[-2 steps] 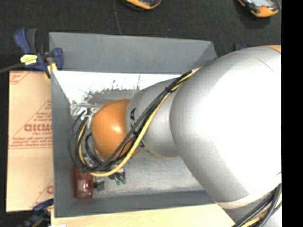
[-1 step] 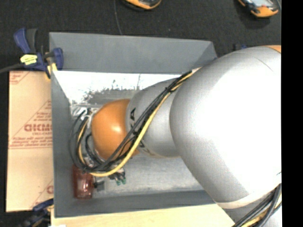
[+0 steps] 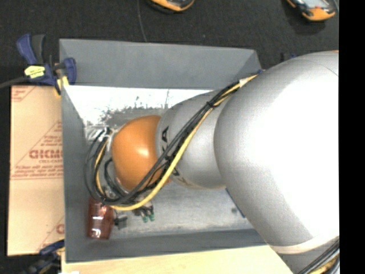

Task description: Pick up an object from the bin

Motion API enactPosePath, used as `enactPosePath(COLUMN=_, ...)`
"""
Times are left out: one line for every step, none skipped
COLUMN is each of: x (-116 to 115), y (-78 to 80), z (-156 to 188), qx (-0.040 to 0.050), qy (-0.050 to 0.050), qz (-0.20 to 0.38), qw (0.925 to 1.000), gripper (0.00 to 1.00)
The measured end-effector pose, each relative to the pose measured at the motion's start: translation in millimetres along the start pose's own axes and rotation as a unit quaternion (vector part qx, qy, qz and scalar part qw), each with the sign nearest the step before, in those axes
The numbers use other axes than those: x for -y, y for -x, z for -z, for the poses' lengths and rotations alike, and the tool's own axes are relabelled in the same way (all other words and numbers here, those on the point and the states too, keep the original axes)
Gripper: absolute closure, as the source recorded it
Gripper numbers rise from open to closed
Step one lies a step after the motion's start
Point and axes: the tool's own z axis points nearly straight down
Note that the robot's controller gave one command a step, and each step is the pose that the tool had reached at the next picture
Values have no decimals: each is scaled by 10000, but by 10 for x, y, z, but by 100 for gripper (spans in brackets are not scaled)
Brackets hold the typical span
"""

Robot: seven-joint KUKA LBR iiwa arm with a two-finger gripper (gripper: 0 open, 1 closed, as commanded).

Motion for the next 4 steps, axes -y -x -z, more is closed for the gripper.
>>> enactPosePath(x=-8, y=17, z=232, qx=28, qy=11, qz=-2, qw=10000, gripper=100)
enactPosePath(x=1, y=-4, z=491, qx=-24, qy=4, qz=-10, qw=10000, gripper=100)
enactPosePath(x=8, y=21, z=799, qx=11, qy=6, qz=-19, qw=10000, gripper=100)
enactPosePath(x=14, y=20, z=1070, qx=0, qy=5, qz=-21, qw=10000, gripper=100)
